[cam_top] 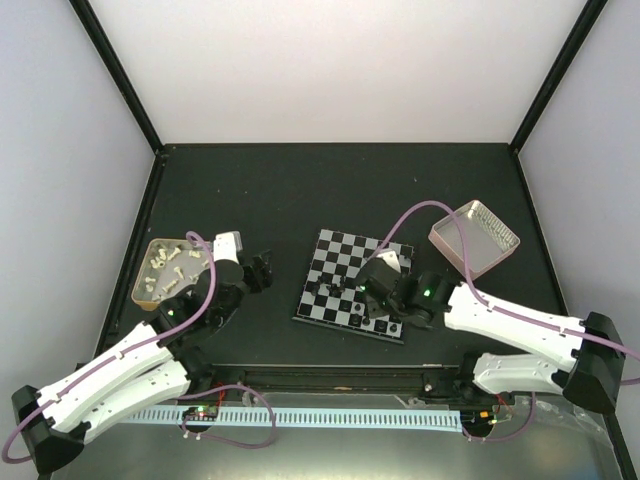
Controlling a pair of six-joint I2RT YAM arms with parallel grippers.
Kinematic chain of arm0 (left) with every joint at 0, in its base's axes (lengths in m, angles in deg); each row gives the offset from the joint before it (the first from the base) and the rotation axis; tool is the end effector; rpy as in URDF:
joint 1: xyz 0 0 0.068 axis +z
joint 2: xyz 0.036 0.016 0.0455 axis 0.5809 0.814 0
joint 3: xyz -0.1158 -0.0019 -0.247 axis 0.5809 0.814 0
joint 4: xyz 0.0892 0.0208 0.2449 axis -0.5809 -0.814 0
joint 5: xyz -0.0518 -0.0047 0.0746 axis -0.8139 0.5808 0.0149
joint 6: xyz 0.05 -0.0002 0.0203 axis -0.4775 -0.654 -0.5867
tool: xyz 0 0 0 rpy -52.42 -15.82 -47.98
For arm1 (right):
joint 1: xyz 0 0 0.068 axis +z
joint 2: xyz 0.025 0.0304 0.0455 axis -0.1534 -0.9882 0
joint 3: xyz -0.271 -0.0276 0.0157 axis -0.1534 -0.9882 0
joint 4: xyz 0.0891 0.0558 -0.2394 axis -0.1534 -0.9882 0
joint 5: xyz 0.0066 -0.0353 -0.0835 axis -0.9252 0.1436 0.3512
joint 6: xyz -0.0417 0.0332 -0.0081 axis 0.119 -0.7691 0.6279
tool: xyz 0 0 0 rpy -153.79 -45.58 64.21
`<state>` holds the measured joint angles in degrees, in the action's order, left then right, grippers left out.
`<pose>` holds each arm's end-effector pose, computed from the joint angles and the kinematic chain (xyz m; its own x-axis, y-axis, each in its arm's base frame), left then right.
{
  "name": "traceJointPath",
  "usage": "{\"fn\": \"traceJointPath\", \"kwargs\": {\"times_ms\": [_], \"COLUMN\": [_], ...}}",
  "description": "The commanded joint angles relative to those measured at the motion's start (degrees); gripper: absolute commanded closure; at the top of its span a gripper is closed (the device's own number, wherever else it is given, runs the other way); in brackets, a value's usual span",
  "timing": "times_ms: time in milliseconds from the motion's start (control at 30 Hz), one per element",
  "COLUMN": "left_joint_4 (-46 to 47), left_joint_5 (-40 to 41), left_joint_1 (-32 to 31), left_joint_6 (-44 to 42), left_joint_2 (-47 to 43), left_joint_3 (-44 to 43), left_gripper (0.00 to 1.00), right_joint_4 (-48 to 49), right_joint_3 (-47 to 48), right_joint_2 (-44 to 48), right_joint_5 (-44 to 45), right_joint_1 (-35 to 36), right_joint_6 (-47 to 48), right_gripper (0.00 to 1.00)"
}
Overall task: Set up the chess pieces on the board
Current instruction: Pick up the chess piece from the chessboard.
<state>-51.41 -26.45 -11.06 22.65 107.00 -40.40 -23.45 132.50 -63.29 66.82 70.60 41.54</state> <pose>0.1167 -0.0993 0.2656 -0.4915 -0.3660 -0.7902 0.0370 0.8978 -0.4388 0.1111 0.1826 0.2479 -0.8459 -0.1607 -0.5086 -0.2400 0.9662 0.0939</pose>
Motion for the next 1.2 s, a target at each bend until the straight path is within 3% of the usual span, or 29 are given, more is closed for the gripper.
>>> {"fn": "traceJointPath", "kwargs": {"times_ms": [0,467,933,1167], "left_joint_4": [1.6,2.6,3.7,3.2], "left_joint_5": [-1.0,-7.2,-14.6,-14.5], "left_joint_1": [0.4,3.6,8.5,9.9], "left_joint_6": [-1.0,-0.5,0.9,2.8], "left_joint_2": [1.0,4.3,3.8,3.8], "left_joint_3": [-0.2,-0.4,2.7,3.6], "left_gripper": [0.23,0.18,0.17,0.17], "right_joint_4": [6.0,20.1,19.7,18.4], "right_joint_3": [1.5,13.9,19.6,21.0], "right_joint_2": [-0.4,-21.2,-33.5,-36.5], "right_joint_5": [-0.2,-13.1,-12.6,-13.4], "right_joint_1": [-2.8,-8.9,-9.0,-9.0], "right_joint_6": [4.4,13.3,16.8,18.1], "right_gripper": [0.61,0.53,0.49,0.51]}}
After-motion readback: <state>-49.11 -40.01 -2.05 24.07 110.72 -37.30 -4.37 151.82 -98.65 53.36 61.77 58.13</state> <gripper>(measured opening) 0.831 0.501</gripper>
